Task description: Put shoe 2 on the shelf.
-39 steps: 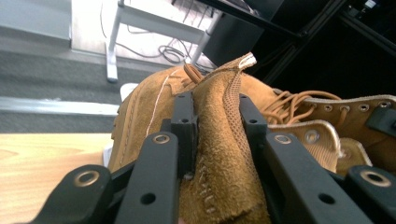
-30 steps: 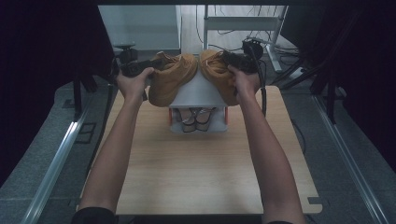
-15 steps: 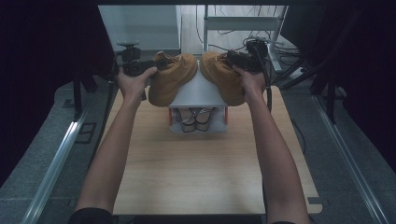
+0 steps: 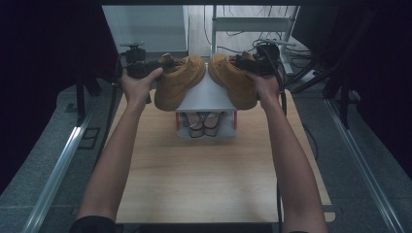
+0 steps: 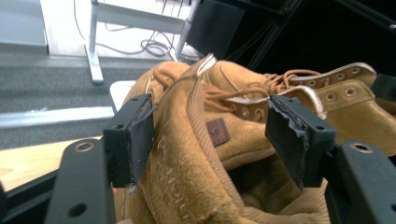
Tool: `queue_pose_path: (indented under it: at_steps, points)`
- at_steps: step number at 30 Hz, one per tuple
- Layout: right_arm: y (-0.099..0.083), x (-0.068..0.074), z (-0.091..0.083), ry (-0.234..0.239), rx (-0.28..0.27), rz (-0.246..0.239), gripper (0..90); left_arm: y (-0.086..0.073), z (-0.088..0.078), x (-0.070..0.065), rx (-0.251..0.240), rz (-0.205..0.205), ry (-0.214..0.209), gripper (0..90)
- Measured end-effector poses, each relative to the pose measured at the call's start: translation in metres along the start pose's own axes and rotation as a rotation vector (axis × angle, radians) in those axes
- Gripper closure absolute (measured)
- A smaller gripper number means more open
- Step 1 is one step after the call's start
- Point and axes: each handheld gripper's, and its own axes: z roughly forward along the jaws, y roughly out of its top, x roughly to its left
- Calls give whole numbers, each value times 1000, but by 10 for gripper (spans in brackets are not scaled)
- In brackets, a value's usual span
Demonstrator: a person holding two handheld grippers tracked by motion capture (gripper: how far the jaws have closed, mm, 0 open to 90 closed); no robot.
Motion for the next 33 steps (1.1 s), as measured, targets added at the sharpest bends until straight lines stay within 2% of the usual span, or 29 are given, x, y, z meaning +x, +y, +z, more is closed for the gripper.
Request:
queue_pose_path:
  at_steps: [9,12,15,23,29,33]
  points:
    - [4,-2,-15,17,-22,0,374,4,-17,-1,-34,27,1,333]
    - [4,-3,-25,23,-38,-20,434,3,-25,0,-34,30,-20,372]
    - [5,-5,-34,31,-51,-27,490,0,-35,2,-37,55,-19,403]
    - [-1,-18,-56,66,-54,-40,600,-8,-60,12,-39,82,-28,461]
    - [-12,-35,-61,51,-47,-33,676,-12,-71,16,-35,101,-15,508]
    - [-21,-43,-61,51,-31,-32,730,-16,-72,19,-32,98,-3,566]
